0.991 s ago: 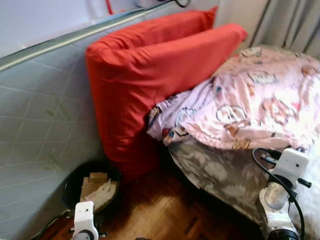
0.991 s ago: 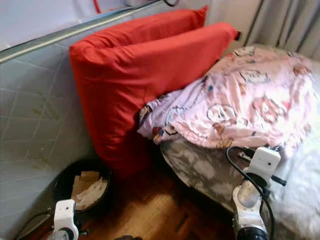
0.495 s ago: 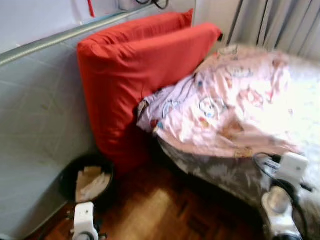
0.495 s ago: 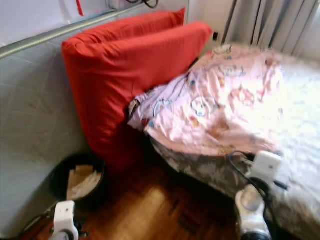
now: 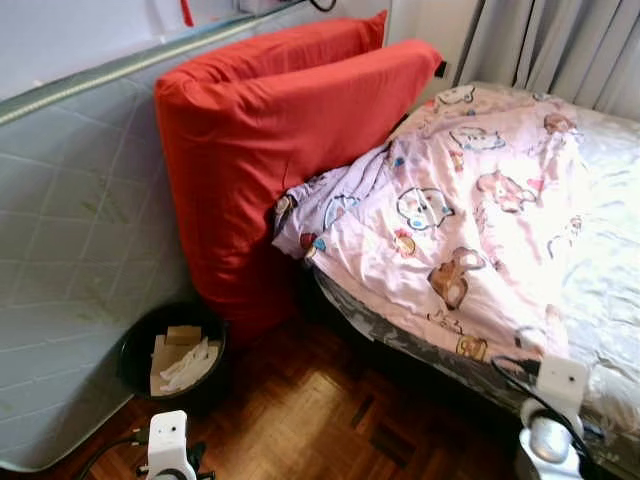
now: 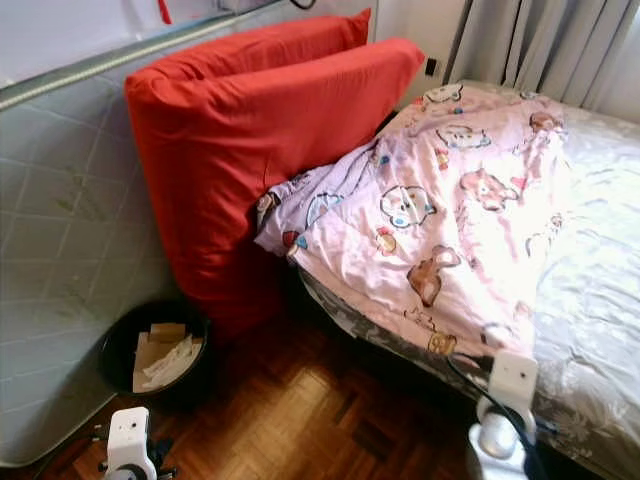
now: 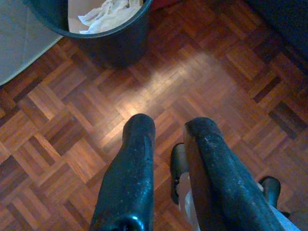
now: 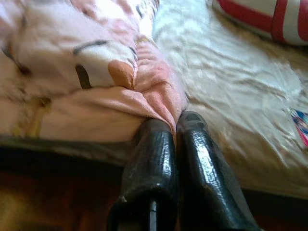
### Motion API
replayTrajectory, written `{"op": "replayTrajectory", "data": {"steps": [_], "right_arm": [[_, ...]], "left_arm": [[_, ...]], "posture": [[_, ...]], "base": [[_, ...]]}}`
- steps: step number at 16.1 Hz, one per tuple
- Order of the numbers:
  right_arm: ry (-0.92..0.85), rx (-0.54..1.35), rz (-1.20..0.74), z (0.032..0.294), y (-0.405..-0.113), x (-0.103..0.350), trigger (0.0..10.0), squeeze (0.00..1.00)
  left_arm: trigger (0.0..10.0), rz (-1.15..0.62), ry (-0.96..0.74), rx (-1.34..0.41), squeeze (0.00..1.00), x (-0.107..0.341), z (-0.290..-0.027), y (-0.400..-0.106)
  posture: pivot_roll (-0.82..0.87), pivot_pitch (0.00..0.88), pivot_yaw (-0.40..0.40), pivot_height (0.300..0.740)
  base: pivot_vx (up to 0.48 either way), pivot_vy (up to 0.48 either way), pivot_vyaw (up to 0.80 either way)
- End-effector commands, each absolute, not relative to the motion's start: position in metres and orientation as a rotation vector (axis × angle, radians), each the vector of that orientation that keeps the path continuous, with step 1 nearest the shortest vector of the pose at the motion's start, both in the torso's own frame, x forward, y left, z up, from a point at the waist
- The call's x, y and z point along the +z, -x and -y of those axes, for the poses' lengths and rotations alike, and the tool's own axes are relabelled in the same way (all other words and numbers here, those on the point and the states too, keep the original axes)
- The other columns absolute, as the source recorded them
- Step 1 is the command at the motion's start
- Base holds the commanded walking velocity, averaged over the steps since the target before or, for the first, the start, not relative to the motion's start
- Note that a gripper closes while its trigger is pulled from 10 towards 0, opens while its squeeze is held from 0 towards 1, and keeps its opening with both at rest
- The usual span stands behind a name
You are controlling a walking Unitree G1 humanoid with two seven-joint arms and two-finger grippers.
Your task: Clean up the room
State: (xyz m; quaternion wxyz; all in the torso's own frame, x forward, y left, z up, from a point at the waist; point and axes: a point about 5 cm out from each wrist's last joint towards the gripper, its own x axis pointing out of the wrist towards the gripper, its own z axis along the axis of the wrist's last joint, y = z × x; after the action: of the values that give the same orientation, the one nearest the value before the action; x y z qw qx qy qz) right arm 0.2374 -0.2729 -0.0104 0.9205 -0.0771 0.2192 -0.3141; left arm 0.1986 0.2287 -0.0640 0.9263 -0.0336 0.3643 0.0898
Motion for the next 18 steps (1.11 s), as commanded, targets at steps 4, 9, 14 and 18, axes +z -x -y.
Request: {"op": "replayTrajectory", "data": {"steps": [4, 9, 14, 18], "right_arm": [[0.176, -0.73, -0.573, 0.295, -0.222, -0.019, 10.0, 0.0], [0.169, -0.659, -0.692, 0.286, -0.211, -0.035, 10.0, 1.0], [0.141, -0.607, -0.729, 0.277, -0.204, -0.045, 10.0, 1.0], [0.04, -0.499, -0.685, 0.264, -0.216, -0.043, 10.0, 0.0]], "left_arm": [[10.0, -0.775, 0.054, 0.16, 0.0, -0.067, -0.227, -0.194], [10.0, -0.772, 0.057, 0.153, 0.0, -0.067, -0.225, -0.196], [10.0, -0.778, 0.056, 0.142, 0.0, -0.068, -0.223, -0.195], [10.0, -0.777, 0.054, 0.141, 0.0, -0.067, -0.222, -0.197]], "posture": [[0.07, 0.063, 0.01, 0.74], [0.07, 0.053, 0.01, 0.74], [0.07, 0.029, 0.009, 0.74], [0.06, 0.005, 0.006, 0.74]], "base": [[0.0, 0.0, 0.0], [0.0, 0.0, 0.0], [0.0, 0.0, 0.0], [0.0, 0.0, 0.0]]}}
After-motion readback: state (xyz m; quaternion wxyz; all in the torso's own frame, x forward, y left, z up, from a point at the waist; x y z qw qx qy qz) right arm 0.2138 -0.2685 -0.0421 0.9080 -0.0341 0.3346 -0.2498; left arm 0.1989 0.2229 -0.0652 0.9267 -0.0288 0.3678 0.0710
